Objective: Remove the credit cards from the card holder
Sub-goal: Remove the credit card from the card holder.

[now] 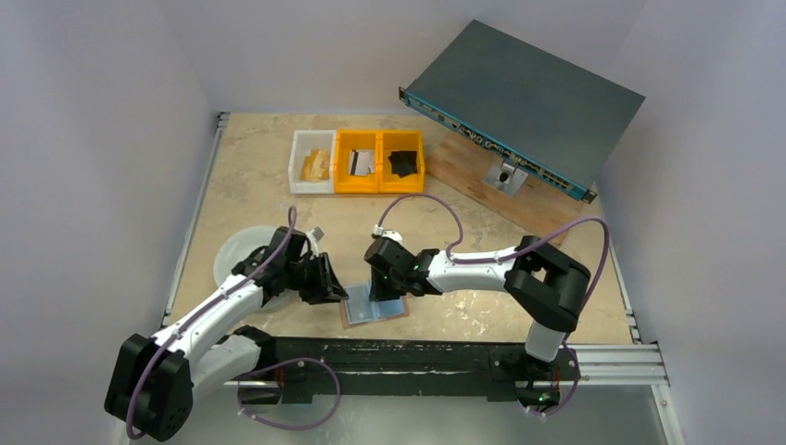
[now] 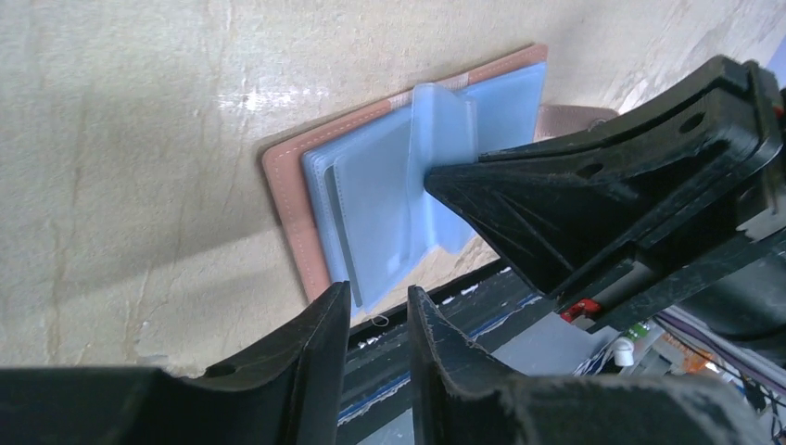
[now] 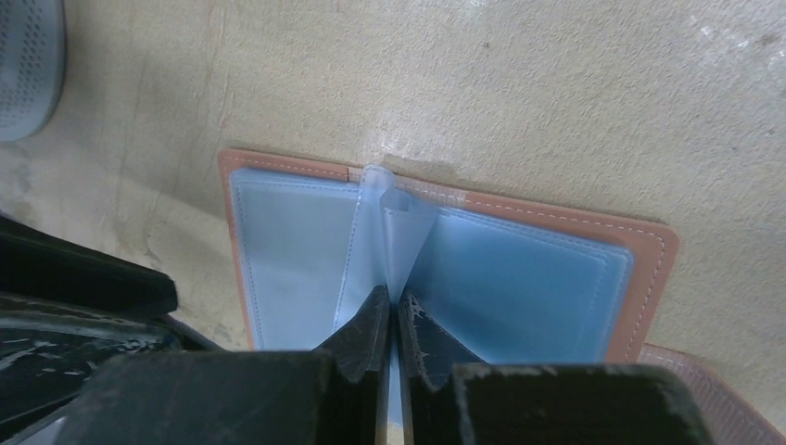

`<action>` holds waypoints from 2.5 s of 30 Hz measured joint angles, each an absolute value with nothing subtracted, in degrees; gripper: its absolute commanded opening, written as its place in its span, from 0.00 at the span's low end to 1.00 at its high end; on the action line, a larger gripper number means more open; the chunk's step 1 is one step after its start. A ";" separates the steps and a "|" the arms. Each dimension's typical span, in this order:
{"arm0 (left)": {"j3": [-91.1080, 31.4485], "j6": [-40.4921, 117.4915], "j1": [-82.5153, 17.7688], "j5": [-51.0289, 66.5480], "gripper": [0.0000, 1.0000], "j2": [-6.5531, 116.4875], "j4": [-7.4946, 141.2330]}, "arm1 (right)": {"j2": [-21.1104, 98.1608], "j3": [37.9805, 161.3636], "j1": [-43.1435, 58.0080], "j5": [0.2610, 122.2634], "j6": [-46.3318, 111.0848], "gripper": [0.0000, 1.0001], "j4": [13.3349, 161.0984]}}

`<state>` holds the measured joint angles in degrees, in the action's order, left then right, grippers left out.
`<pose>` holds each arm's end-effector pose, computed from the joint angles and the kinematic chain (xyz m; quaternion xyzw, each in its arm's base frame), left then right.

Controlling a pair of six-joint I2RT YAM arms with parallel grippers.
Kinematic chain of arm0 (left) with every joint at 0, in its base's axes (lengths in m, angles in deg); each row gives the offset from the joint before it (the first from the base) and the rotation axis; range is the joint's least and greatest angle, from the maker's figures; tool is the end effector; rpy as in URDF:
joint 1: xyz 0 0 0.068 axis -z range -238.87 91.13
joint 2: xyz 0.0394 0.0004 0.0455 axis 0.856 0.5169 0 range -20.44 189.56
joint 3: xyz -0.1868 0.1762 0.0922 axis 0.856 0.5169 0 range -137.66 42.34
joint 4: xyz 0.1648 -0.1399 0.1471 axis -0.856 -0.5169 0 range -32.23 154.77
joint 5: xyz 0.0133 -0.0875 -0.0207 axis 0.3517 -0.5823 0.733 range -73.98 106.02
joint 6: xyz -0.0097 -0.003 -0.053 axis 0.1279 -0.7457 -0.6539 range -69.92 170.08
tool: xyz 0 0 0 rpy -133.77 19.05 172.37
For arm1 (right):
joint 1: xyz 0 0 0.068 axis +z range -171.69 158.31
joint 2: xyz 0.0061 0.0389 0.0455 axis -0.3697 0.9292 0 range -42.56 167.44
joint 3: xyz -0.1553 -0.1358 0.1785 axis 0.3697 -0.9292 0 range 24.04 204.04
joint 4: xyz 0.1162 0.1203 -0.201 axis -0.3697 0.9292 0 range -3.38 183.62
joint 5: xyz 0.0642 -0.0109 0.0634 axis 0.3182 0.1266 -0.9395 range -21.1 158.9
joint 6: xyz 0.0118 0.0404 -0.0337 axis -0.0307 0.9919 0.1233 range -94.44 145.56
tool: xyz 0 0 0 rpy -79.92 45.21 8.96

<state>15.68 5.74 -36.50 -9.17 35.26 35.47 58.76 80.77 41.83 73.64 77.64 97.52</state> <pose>0.1518 -0.0789 0.1747 -0.1204 0.9331 -0.3216 0.1070 0.1588 0.3124 0.1530 -0.0830 0.9506 0.2298 0.1913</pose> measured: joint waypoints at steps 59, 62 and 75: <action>11.86 1.59 -23.17 -6.28 0.14 50.41 48.56 | 43.29 77.82 37.24 68.85 79.95 0.37 99.77; 9.59 1.39 -21.51 -6.52 0.19 53.51 49.83 | 41.71 77.82 36.61 70.51 79.73 0.37 101.67; 4.01 -1.40 -18.30 -10.13 0.52 67.59 57.17 | 36.88 76.75 36.13 74.51 79.52 0.37 106.72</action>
